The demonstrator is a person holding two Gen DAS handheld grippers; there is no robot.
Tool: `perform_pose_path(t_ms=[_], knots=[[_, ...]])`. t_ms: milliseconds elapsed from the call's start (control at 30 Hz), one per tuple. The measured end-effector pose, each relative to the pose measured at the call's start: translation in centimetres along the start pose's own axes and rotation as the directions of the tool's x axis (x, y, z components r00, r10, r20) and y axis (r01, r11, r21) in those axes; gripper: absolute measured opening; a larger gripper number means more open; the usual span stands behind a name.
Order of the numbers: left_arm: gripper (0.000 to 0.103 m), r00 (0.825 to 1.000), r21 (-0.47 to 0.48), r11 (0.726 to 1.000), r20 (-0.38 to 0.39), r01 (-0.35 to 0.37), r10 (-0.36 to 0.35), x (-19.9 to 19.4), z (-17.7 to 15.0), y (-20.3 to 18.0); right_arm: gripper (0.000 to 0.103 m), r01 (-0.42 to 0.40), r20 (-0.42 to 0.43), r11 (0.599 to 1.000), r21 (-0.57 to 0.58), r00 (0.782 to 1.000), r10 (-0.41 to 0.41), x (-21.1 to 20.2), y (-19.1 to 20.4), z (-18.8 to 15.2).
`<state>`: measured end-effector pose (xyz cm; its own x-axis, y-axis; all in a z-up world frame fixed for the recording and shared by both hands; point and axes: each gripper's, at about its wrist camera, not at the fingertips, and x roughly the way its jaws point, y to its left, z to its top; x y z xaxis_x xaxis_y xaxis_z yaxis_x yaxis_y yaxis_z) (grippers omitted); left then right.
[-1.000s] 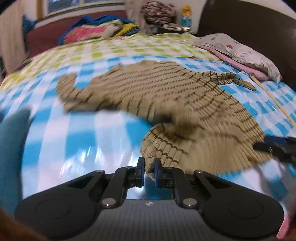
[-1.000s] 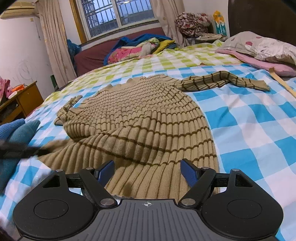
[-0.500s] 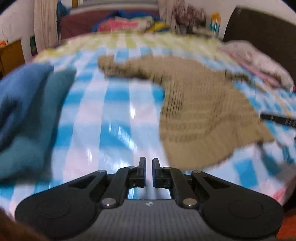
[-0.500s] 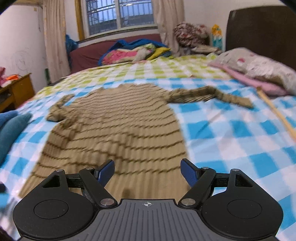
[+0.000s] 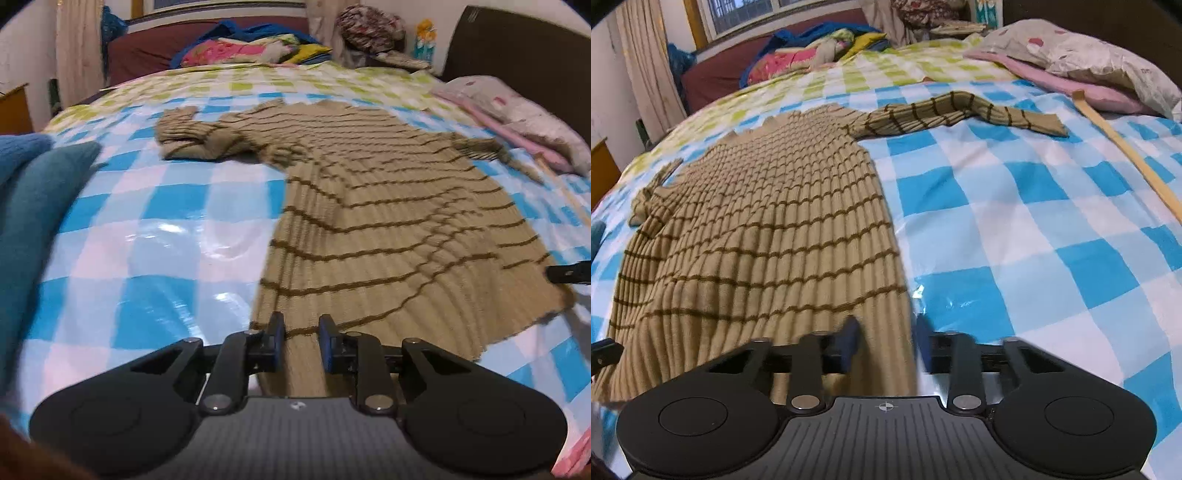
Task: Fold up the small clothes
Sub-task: 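Pull the hem with the left tool while the right tool grasps the hem beside it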
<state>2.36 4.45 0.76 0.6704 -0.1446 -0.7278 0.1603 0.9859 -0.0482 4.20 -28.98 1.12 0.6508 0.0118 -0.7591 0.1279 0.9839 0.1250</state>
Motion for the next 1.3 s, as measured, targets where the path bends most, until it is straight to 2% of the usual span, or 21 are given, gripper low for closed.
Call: perform_pose_path(t_ms=[133,333,500,600,733,867,1000,1100,1300], knots=[[0.019,0.999,-0.018,1.0,-0.039,-0.022,0.022,-1.1,-0.8,1.3,0.01,-0.024,-0.034,0.999,-0.048,0.999,0.022,-1.2,0.7,-0.4],[0.018,0.997,-0.033,0.999,-0.066,-0.029,0.027,-3.0,-1.9,1.9,0.008,-0.039,-0.09,0.995,-0.092,0.995,0.031,-3.3,1.4,-2.0],[0.018,0.999,-0.01,1.0,-0.049,-0.009,0.008,-4.3,-1.8,1.2,0.011,-0.008,-0.092,0.987,-0.159,0.996,-0.007,-4.2,2.2,-2.9],[0.019,1.0,-0.002,1.0,-0.013,-0.021,0.021,-5.2,-1.3,1.0,0.016,0.012,-0.047,0.989,-0.148,0.999,-0.02,-5.5,1.9,-2.7],[0.021,0.999,0.012,1.0,0.034,-0.007,0.007,-5.8,-0.2,0.3,0.016,0.024,0.04,0.987,-0.158,0.999,-0.018,-7.8,2.3,-2.0],[0.031,0.999,0.051,0.999,0.04,0.003,-0.005,-4.7,0.5,-1.5,0.016,-0.025,0.079,0.98,-0.197,0.996,0.041,-8.0,4.1,-1.6],[0.036,1.0,0.087,0.996,0.0,0.002,-0.002,-3.0,0.1,-3.0,0.016,-0.075,0.053,0.971,-0.226,0.995,0.089,-5.6,6.1,-2.1],[0.036,0.999,0.107,0.994,-0.042,-0.01,0.015,-1.8,-0.5,-3.7,0.016,-0.071,0.014,0.97,-0.234,0.997,0.077,-4.0,6.9,-2.8],[0.043,0.998,0.117,0.992,-0.045,-0.038,0.043,-1.5,-0.6,-4.2,0.017,-0.065,-0.019,0.972,-0.227,0.998,0.062,-2.8,6.5,-3.7]])
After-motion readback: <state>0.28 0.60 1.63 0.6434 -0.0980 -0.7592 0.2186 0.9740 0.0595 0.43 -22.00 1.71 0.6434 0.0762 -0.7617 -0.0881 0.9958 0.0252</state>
